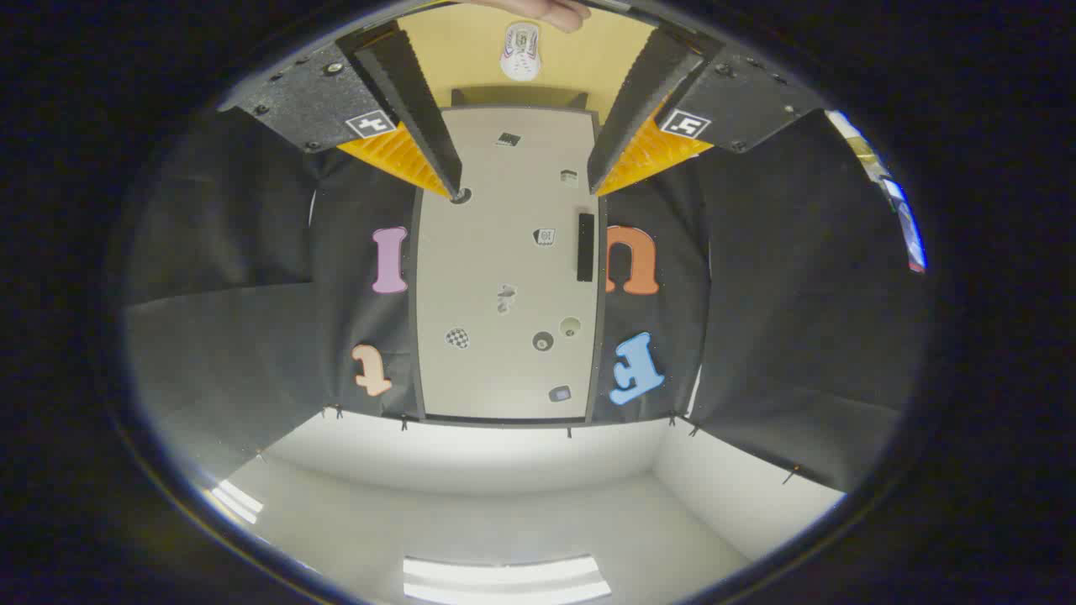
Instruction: Open the shoe cabinet door, grab the shoes and put them into the shoe cabinet, then close the shoe cabinet door.
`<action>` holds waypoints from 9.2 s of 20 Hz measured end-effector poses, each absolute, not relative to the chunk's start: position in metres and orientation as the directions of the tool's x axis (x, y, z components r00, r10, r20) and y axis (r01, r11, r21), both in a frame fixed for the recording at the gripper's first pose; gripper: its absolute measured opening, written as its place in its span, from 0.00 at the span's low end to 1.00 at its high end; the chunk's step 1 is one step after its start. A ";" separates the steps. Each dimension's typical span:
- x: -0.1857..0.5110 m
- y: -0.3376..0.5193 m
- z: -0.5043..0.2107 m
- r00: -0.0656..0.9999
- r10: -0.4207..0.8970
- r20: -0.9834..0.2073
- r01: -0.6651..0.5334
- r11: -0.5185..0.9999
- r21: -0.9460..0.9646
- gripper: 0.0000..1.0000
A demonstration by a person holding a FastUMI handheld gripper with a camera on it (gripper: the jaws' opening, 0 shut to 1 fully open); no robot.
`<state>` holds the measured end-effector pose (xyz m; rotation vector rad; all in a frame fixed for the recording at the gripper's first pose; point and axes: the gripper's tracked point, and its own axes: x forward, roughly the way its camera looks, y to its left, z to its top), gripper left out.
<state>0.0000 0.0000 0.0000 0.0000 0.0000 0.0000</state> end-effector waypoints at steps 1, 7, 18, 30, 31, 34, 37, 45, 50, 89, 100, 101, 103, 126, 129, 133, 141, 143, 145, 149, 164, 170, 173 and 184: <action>0.000 -0.002 0.001 1.000 -0.007 0.003 0.007 1.000 0.005 0.99; 0.003 -0.006 0.006 1.000 -0.019 0.023 0.019 1.000 0.017 0.99; 0.049 -0.011 0.010 0.999 -0.050 0.019 0.049 0.998 0.026 0.99; 0.213 0.057 0.035 0.998 0.038 -0.053 -0.033 0.996 0.082 0.99; 0.227 0.071 0.028 0.996 0.052 -0.068 -0.048 0.996 0.069 0.99; 0.267 0.106 0.013 0.990 0.106 -0.096 -0.102 0.993 0.053 1.00; 0.306 0.113 -0.001 0.990 0.081 -0.117 -0.075 0.996 0.054 0.98; 0.355 0.118 -0.005 0.991 0.051 -0.122 -0.036 0.992 0.122 0.42; 0.375 0.116 -0.016 0.986 0.077 -0.150 -0.061 0.992 0.108 0.41; 0.176 0.002 -0.007 0.936 0.344 -0.076 -0.337 0.937 0.090 0.23; 0.137 -0.124 0.008 0.994 0.109 0.021 -0.109 0.994 -0.014 0.20; 0.135 -0.141 0.008 0.998 0.056 0.024 -0.056 0.998 -0.029 0.19; 0.131 -0.180 0.004 0.999 -0.041 0.016 0.041 0.999 -0.022 0.11; 0.032 -0.104 -0.038 0.997 0.002 0.079 0.000 1.000 -0.015 1.00; 0.046 -0.077 -0.064 0.998 0.032 0.050 -0.033 0.999 0.011 1.00; 0.081 -0.043 -0.117 0.998 0.058 -0.003 -0.058 0.998 0.007 1.00; 0.162 0.027 -0.290 0.924 0.152 -0.350 -0.137 0.988 0.067 1.00; 0.175 0.038 -0.332 0.874 0.184 -0.450 -0.153 0.983 0.104 1.00; 0.188 0.042 -0.366 0.839 0.172 -0.516 -0.132 0.985 0.113 1.00; 0.202 0.044 -0.424 0.773 0.152 -0.616 -0.088 0.987 0.133 1.00; 0.255 0.040 -0.496 0.822 0.115 -0.558 0.034 0.968 0.250 0.11; 0.260 0.033 -0.487 0.878 0.092 -0.469 0.024 0.972 0.235 0.07; 0.258 0.033 -0.486 0.874 0.105 -0.475 0.011 0.972 0.236 0.06; 0.245 0.036 -0.454 0.872 0.201 -0.447 -0.108 0.968 0.224 0.05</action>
